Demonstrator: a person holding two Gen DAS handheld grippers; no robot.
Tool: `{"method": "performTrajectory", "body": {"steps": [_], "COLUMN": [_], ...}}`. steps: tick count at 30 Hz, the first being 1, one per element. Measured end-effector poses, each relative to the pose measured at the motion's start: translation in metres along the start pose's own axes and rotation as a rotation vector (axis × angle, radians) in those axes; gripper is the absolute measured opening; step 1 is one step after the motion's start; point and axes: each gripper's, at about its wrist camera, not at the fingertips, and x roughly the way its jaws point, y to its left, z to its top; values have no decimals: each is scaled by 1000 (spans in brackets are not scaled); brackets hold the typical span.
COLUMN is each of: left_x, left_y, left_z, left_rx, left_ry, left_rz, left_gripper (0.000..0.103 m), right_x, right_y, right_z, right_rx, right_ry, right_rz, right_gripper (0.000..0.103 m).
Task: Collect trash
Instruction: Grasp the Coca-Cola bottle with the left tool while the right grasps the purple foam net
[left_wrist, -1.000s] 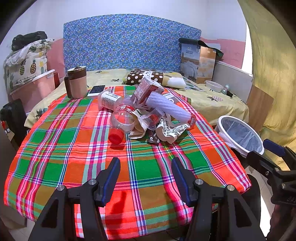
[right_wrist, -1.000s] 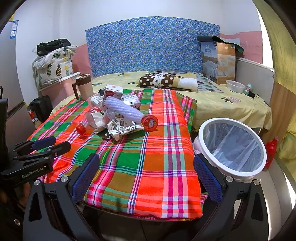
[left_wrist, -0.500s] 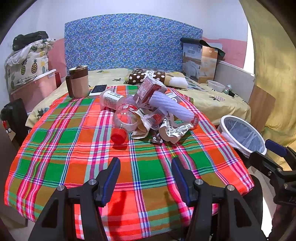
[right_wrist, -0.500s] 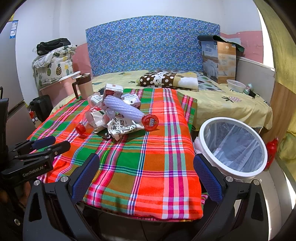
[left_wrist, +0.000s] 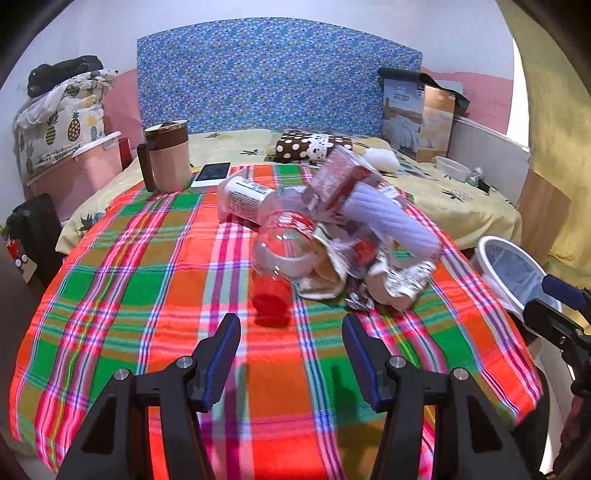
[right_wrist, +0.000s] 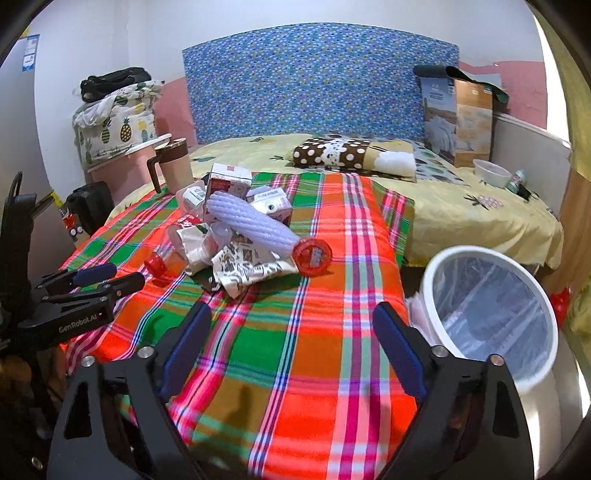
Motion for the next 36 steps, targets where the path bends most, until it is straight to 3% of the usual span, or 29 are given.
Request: {"method": "performTrajectory", "body": {"steps": [8,17,23,25,27,33,34,36], "left_x": [33,63,76,79,81,73,70,62], "left_y": [18,21,20,17,14,19,20,22], "left_z": [18,27,28,28,27,23,22,18], "left_rx": [-9,-5,-5,5,13,-19,-22,-32], "left_ry": [18,62,103,112,121,102,97,89], "left_rz": [24,-27,-68,-84,-87,-89,-88,-87], "left_gripper": [57,57,57,51,36,35,34,34], "right_x": [27,59,77,81,84,82,78,76], "right_y": [7,12,14,16,18,20,20,21], "right_z": [17,36,42,41,42,45,45,46], "right_rx": [-73,-161,-231,-255,-272,-289,-282,-267], "right_ry": [19,31,71,84,99,109,105,103], "right_rz": [43,63,97,112,124,163,168,176], "right_gripper": [82,82,74,69,58,41,32,32]}}
